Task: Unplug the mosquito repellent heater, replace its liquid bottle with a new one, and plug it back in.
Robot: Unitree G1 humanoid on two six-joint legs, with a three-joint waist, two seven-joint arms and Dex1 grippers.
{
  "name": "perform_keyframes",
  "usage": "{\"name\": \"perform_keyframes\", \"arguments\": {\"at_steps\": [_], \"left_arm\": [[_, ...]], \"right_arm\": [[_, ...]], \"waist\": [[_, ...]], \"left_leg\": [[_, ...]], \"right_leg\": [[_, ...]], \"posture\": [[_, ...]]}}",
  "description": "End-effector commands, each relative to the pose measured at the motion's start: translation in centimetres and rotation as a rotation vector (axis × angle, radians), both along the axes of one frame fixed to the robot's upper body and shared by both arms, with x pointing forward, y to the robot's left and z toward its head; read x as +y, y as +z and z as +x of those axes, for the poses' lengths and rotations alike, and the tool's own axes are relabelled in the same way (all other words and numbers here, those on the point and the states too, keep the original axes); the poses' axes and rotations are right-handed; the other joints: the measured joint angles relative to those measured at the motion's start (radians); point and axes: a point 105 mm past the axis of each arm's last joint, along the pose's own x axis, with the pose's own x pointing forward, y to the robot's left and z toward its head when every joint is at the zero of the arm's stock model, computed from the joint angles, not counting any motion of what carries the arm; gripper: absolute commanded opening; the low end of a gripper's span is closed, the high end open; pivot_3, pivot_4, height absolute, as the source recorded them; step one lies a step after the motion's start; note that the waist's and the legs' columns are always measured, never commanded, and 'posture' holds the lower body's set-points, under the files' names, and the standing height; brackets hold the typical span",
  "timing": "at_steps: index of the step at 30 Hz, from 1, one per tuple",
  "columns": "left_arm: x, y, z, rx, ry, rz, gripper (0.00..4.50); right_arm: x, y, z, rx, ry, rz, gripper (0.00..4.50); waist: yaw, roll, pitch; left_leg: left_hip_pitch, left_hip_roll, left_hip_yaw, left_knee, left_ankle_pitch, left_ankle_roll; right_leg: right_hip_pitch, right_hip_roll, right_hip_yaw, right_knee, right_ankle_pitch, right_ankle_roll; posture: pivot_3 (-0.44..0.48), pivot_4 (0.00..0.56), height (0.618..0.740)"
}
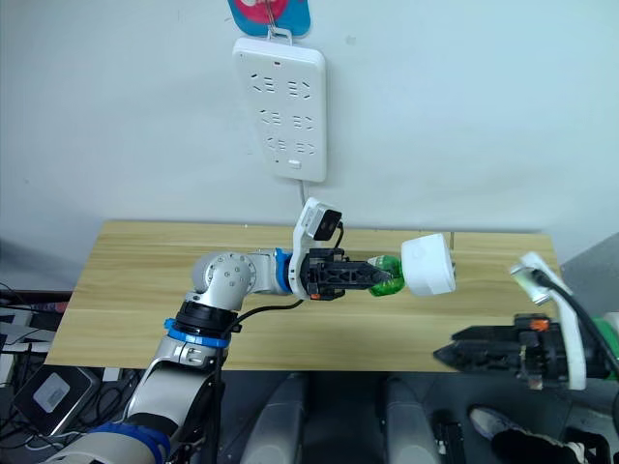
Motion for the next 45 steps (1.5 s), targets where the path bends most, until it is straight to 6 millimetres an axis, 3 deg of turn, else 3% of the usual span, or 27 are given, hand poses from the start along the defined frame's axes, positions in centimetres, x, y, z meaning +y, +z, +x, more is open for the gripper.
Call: {"name": "perform_keyframes", "arguments": {"at_steps": [1, 4, 7, 11, 12, 17, 22, 30, 37, 40, 45], "left_arm": [[0.1, 0.7, -1.1, -0.027, -0.059, -0.033, 2.35], [0.3, 0.7, -1.4, -0.028, -0.074, -0.025, 2.35], [0.4, 0.8, -1.6, -0.026, -0.087, -0.019, 2.35], [0.3, 0.8, -1.6, -0.03, -0.088, -0.012, 2.35], [0.3, 0.8, -1.6, -0.03, -0.084, -0.011, 2.35], [0.4, 0.8, -1.1, -0.038, -0.04, -0.003, 2.35], [0.3, 0.5, -0.2, -0.038, 0.017, 0.006, 2.35], [-0.2, -0.2, -0.2, -0.061, 0.026, 0.016, 2.35], [-0.3, -0.7, -0.5, -0.078, 0.007, 0.027, 2.35], [-0.2, -0.8, -0.8, -0.087, -0.014, 0.035, 2.35], [0.0, -0.9, -1.0, -0.092, -0.027, 0.039, 2.35]], "right_arm": [[-2.4, 0.9, 2.6, -0.106, -0.133, -0.033, 3.62], [-3.1, 1.4, 5.0, -0.186, -0.193, -0.034, 2.58], [-2.3, 1.5, 7.0, -0.23, -0.186, -0.008, 1.61], [-0.2, 1.0, 7.9, -0.22, -0.122, 0.057, 0.15], [0.5, 1.0, 7.7, -0.209, -0.088, 0.085, 0.04], [3.7, 0.9, 4.2, -0.13, 0.09, 0.16, 0.04], [5.5, 2.0, 0.6, -0.121, 0.241, 0.226, 0.04], [6.6, 4.7, -0.2, -0.221, 0.371, 0.257, 0.04], [7.4, 7.5, 1.7, -0.322, 0.403, 0.284, 0.04], [7.5, 8.5, 3.9, -0.351, 0.334, 0.301, 0.04], [7.6, 7.8, 6.3, -0.333, 0.211, 0.241, 0.04]], "waist": [[-0.004, 0.0, 0.0], [-0.008, 0.0, 0.0], [-0.015, 0.0, 0.0], [-0.018, 0.0, 0.0], [-0.018, 0.0, 0.0], [-0.006, 0.001, 0.0], [0.0, 0.001, 0.0], [-0.003, 0.001, 0.0], [-0.003, 0.001, 0.0], [-0.003, 0.0, 0.0], [-0.003, 0.0, 0.0]], "left_leg": [[0.0, 0.0, 0.0, 0.0, 0.0, 0.0], [0.001, 0.001, 0.001, 0.0, 0.0, 0.0], [0.001, 0.001, 0.001, 0.0, 0.0, 0.0], [0.0, 0.002, 0.0, -0.001, 0.0, 0.0], [0.0, 0.001, 0.0, -0.001, 0.0, 0.0], [-0.001, 0.001, 0.0, -0.002, 0.0, 0.001], [-0.001, 0.001, 0.0, -0.001, 0.0, 0.001], [0.0, 0.001, 0.0, 0.0, 0.001, 0.001], [0.0, 0.001, 0.0, -0.001, 0.001, 0.001], [0.0, 0.001, 0.0, -0.001, 0.001, 0.001], [0.0, 0.001, 0.0, -0.001, 0.001, 0.001]], "right_leg": [[0.0, 0.0, 0.0, 0.0, 0.0, 0.0], [0.0, 0.001, 0.001, 0.0, 0.001, 0.001], [0.0, 0.002, 0.001, 0.0, 0.002, 0.0], [-0.001, 0.003, 0.0, 0.0, 0.002, 0.0], [-0.001, 0.002, 0.0, 0.0, 0.002, 0.0], [-0.001, 0.001, 0.0, 0.0, 0.004, -0.004], [-0.001, 0.0, 0.0, 0.0, 0.002, 0.0], [0.0, 0.001, 0.0, 0.0, 0.003, 0.001], [-0.001, 0.001, 0.0, -0.001, 0.003, 0.0], [-0.001, 0.0, 0.0, 0.0, 0.003, 0.0], [-0.001, 0.0, 0.0, 0.0, 0.005, -0.003]], "posture": [[0.098, 0.331, 0.74], [0.1, 0.331, 0.74], [0.101, 0.332, 0.74], [0.101, 0.332, 0.74], [0.101, 0.332, 0.74], [0.138, 0.334, 0.74], [0.136, 0.329, 0.74], [0.117, 0.318, 0.74], [0.108, 0.311, 0.74], [0.107, 0.314, 0.74], [0.11, 0.317, 0.74]]}}
